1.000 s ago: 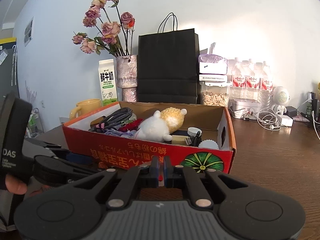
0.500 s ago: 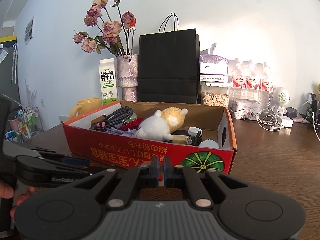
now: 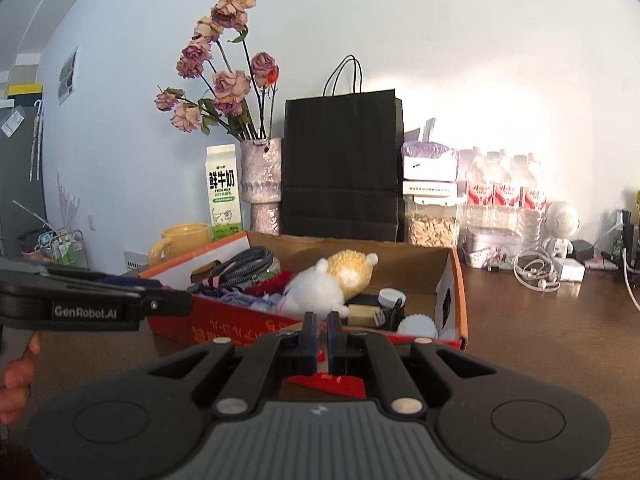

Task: Organize objects

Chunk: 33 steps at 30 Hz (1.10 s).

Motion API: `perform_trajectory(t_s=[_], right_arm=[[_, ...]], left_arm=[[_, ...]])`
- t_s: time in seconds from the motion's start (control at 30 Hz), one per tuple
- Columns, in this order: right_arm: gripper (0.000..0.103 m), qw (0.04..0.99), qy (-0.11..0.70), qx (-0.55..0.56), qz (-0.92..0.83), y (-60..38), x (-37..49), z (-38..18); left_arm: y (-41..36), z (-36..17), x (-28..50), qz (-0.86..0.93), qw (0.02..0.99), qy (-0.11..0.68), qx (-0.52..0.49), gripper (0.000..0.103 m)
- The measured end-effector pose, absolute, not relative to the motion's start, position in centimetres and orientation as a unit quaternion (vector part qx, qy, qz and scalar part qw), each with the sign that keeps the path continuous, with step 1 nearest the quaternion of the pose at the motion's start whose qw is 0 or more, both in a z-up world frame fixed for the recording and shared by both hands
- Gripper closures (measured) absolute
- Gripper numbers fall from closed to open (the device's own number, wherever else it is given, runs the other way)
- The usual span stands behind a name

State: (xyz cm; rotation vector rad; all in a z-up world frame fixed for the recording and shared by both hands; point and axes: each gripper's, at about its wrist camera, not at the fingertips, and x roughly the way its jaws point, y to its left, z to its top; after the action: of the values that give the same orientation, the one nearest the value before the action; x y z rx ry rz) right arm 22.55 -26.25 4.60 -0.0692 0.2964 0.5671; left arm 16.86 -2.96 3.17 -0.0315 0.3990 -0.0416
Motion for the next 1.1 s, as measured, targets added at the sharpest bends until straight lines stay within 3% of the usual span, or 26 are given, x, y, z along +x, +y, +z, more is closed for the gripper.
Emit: perform_trajectory(t_s=[0.5, 0.83, 1.1], right_arm=[[0.099, 0.959, 0.097, -0.051, 0.262, -24.0, 29.1, 8.8], [0.099, 0.955, 0.134, -0.029, 0.262, -23.8, 33.4, 6.2], [0.096, 0.956, 0.138, -0.03, 0.259, -24.1, 33.3, 6.0]], left_arm=[[-2.3, 6.2, 23.3, -0.04, 0.987, 0.154, -0.021, 0.064], [-0.1, 4.5, 28.6, -0.027, 0.983, 0.178, -0.033, 0.064], [-0.1, 4.3, 28.5, -0.029, 0.984, 0.176, -0.023, 0.063]])
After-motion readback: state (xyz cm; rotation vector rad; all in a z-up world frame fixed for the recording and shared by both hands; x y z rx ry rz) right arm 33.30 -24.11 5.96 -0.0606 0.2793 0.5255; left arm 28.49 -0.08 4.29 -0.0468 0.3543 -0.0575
